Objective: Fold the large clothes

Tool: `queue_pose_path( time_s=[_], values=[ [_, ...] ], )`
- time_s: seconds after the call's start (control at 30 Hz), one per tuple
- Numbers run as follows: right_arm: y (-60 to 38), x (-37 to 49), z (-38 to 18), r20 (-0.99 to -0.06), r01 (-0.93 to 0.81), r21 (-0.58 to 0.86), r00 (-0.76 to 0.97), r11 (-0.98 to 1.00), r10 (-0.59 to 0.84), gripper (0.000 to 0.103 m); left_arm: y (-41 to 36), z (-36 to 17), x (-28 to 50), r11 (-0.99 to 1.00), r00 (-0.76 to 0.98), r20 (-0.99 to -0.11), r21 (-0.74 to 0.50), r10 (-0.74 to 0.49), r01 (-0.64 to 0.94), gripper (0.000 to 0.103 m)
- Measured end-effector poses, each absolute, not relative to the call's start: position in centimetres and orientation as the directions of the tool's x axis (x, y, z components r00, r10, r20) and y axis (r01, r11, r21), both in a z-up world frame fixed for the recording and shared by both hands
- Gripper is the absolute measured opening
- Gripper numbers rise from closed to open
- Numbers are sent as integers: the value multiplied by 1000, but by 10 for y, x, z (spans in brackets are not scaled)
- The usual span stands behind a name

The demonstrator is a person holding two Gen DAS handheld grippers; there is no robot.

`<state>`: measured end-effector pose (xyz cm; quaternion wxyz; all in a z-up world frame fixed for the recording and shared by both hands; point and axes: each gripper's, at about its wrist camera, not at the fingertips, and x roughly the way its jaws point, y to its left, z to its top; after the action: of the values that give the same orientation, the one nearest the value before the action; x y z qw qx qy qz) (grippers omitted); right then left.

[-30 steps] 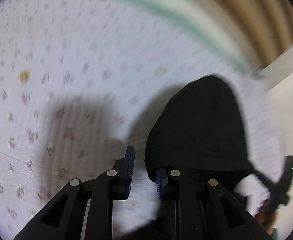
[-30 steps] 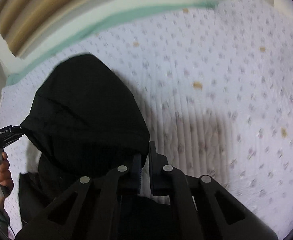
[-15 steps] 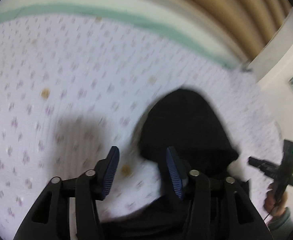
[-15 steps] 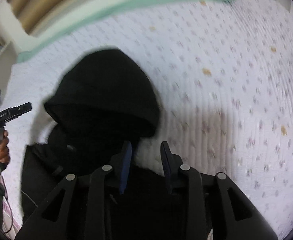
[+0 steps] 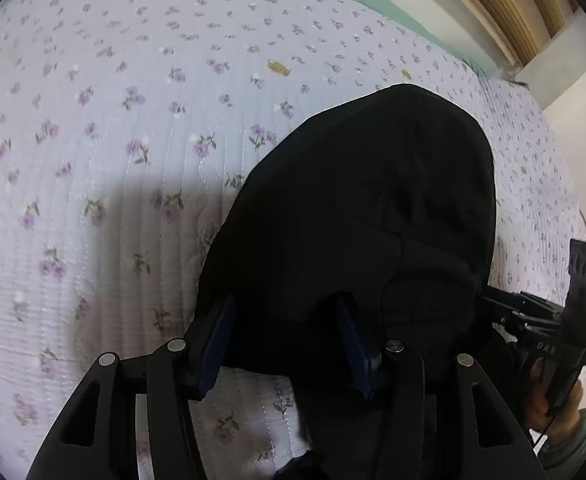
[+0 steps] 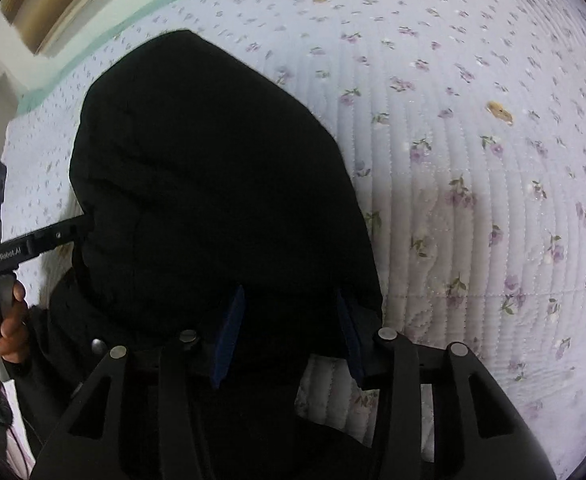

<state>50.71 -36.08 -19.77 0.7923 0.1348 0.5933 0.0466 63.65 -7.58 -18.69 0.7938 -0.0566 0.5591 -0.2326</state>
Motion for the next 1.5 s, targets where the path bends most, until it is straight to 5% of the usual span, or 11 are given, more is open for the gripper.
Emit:
queue_pose_path(
  time_s=[0.27,0.3,0.37,0.83,0.9,0.93,0.97,1.03,1.5],
  values=[
    [-386,519,-131,-867,18,353,383,935,320,61,-66,-97,630,805,365,-751,-361,-550,470,54],
    [-389,525,-126,-863,12,350,393,937,317,63,-65,-89,636,800,370,-741,-370,-561,473,57],
    [-393,542,-119,-863,-8,325,405,946,301,66,-65,-81,656,798,369,-734,-388,-570,460,81],
    [-367,645,-195,-875,-33,425,241,904,420,66,-102,-177,733,736,84,-769,-566,-634,371,79],
    [-352,647,-206,-873,-73,440,199,895,446,63,-106,-176,727,736,102,-769,-552,-631,392,71],
    [-347,645,-205,-873,-95,432,206,897,442,49,-108,-174,723,733,108,-771,-539,-628,414,46],
    [-339,639,-198,-872,-139,414,224,900,436,32,-110,-171,716,734,111,-780,-517,-616,439,35],
    [-330,625,-182,-869,-192,381,259,904,421,20,-106,-160,706,732,133,-783,-488,-608,475,27],
    [-300,412,-37,-785,-258,237,517,937,341,17,-71,-30,508,646,256,-708,-357,-658,675,23]
  ],
)
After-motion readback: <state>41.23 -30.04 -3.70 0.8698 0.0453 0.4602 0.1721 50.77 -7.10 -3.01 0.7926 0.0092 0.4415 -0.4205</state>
